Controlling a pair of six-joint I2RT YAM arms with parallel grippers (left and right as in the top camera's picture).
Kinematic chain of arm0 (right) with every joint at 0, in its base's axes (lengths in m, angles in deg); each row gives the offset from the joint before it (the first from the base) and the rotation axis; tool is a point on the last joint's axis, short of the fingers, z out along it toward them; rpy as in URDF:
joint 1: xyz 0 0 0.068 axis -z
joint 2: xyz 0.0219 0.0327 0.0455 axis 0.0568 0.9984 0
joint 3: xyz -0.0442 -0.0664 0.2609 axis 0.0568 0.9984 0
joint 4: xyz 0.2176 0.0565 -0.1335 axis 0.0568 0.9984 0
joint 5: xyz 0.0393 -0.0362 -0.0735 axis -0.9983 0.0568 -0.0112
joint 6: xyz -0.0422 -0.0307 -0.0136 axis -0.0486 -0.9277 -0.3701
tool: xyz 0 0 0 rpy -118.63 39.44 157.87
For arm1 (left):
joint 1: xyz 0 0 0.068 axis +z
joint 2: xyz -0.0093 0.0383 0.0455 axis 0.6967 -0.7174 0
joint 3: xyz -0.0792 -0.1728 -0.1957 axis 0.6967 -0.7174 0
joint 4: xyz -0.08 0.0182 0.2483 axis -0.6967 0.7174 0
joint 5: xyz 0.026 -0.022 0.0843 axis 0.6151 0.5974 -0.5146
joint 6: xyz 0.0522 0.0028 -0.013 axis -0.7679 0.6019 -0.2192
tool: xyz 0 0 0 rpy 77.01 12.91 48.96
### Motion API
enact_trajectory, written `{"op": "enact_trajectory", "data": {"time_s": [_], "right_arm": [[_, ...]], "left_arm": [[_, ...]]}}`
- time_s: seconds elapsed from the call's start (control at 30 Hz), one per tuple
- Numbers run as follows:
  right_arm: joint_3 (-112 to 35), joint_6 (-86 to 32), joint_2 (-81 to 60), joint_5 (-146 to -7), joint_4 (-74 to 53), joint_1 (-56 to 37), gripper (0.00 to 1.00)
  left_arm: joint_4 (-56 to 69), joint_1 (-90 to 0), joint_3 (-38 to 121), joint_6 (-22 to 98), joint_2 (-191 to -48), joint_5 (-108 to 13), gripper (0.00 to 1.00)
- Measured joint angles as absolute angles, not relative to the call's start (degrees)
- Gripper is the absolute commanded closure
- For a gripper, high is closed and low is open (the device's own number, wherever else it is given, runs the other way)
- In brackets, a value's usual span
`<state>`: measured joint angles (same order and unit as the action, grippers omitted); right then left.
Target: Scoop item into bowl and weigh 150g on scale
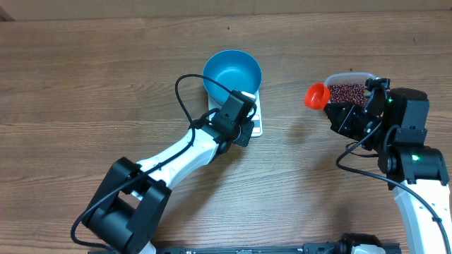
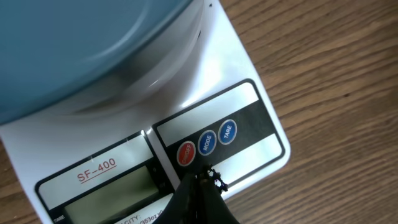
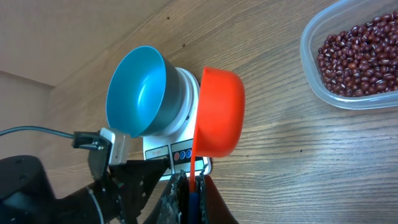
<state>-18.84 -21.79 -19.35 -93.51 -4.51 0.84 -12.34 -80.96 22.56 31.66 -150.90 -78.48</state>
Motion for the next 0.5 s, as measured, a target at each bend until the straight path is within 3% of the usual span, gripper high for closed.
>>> {"op": "enact_trajectory", "data": {"time_s": [0.5], "right_arm": [[-18.84,-21.94,-19.35,-93.51,-4.54,0.84,0.96]], "left_arm": [[-15.45,-80.96,22.51,31.46,-153.1,-79.38,0.96]]}}
